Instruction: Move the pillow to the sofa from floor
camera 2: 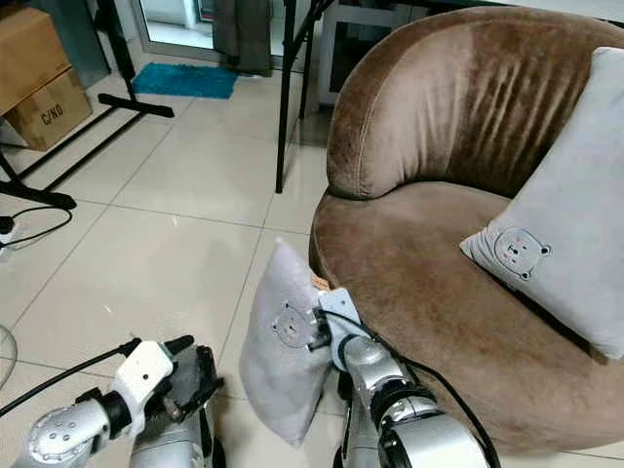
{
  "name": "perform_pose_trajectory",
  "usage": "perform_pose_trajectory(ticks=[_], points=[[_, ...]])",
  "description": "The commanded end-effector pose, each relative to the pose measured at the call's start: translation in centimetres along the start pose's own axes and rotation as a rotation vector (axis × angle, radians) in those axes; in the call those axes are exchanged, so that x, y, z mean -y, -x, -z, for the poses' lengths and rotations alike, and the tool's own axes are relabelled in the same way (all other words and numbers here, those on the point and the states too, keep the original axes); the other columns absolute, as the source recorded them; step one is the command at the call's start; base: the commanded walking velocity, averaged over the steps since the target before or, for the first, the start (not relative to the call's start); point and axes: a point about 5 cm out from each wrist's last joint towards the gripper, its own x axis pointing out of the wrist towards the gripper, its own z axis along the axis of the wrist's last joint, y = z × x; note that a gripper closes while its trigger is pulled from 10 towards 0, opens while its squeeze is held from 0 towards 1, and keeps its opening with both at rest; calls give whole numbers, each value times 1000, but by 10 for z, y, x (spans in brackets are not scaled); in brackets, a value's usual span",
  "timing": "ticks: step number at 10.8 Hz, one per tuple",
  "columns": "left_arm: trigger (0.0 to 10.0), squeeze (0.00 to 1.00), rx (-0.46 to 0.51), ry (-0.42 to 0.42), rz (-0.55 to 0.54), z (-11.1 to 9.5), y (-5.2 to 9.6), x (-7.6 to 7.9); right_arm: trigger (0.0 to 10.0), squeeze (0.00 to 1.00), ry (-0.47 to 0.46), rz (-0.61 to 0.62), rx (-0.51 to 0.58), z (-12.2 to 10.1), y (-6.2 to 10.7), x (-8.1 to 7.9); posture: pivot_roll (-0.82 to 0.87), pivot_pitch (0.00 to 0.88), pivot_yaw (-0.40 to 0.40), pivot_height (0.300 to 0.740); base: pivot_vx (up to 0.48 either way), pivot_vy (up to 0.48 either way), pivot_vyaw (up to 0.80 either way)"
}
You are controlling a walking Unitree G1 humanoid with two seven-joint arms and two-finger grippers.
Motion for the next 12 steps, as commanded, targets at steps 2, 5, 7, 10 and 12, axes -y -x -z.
perform_pose_trajectory(ticks=[2, 5, 7, 10, 12], points=[[10000, 0, 55, 16, -15, -10, -2, -7, 0, 0, -94, -200, 247, -49, 1, -5, 163, 0, -59, 501, 0, 0, 0], [10000, 0, 119, 0, 44, -30, 26, -23, 0, 0, -270, -434, 616, -120, 30, 6, 127, 0, -66, 501, 0, 0, 0], [10000, 0, 232, -45, -62, -61, 23, -32, 0, 0, -384, -400, 849, -171, 63, 25, 110, 0, -79, 501, 0, 0, 0], [10000, 0, 353, -44, -189, -93, 25, -36, 0, 0, -463, -277, 1128, -222, 135, 51, 100, 0, -93, 501, 0, 0, 0], [10000, 0, 359, -54, -354, -109, 22, -42, 10000, 0, -291, -17, 1085, -225, 159, 70, 70, 0, -85, 501, 0, 0, 0]])
